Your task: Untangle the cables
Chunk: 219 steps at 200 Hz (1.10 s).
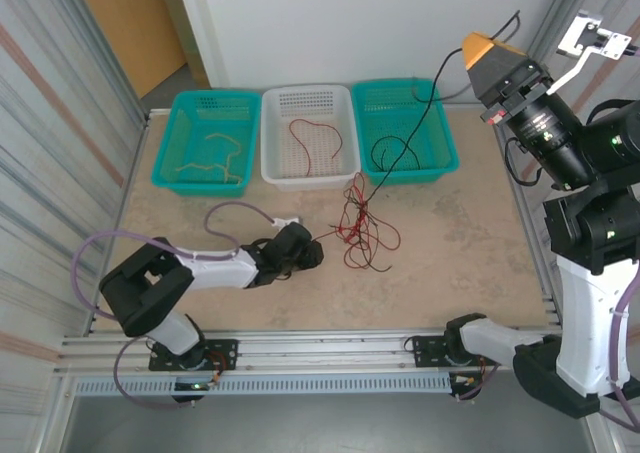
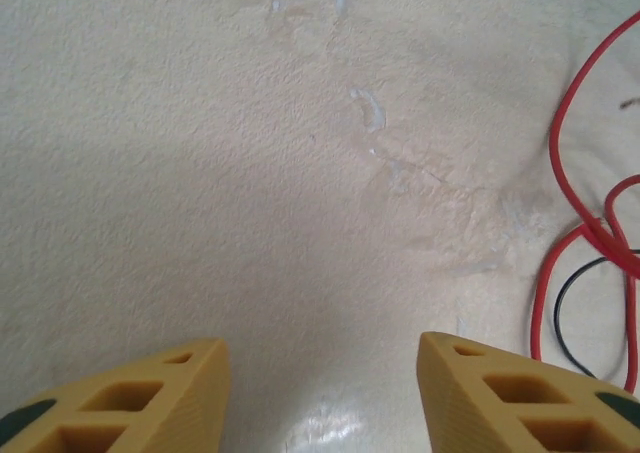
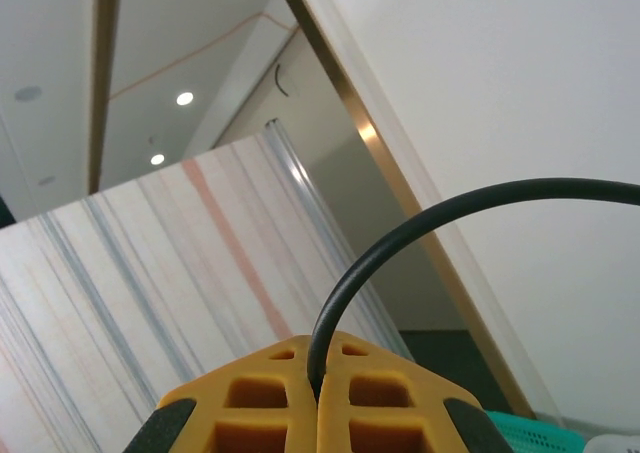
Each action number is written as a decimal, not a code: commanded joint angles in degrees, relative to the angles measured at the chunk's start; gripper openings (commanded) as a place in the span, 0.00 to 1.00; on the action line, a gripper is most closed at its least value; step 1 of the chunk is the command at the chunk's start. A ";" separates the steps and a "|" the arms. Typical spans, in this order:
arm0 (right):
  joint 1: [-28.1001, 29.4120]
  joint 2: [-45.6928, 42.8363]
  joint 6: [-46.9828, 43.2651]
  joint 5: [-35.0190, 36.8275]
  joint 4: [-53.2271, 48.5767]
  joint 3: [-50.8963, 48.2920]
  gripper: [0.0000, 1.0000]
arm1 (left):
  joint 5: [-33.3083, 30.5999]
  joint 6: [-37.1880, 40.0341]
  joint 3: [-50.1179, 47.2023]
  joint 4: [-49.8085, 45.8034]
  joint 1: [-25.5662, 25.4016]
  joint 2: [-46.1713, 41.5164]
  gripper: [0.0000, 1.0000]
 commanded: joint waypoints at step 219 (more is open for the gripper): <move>5.38 4.85 6.01 -9.12 1.34 -0.58 0.00 | 6.01 45.49 24.80 18.68 -14.41 -2.06 0.64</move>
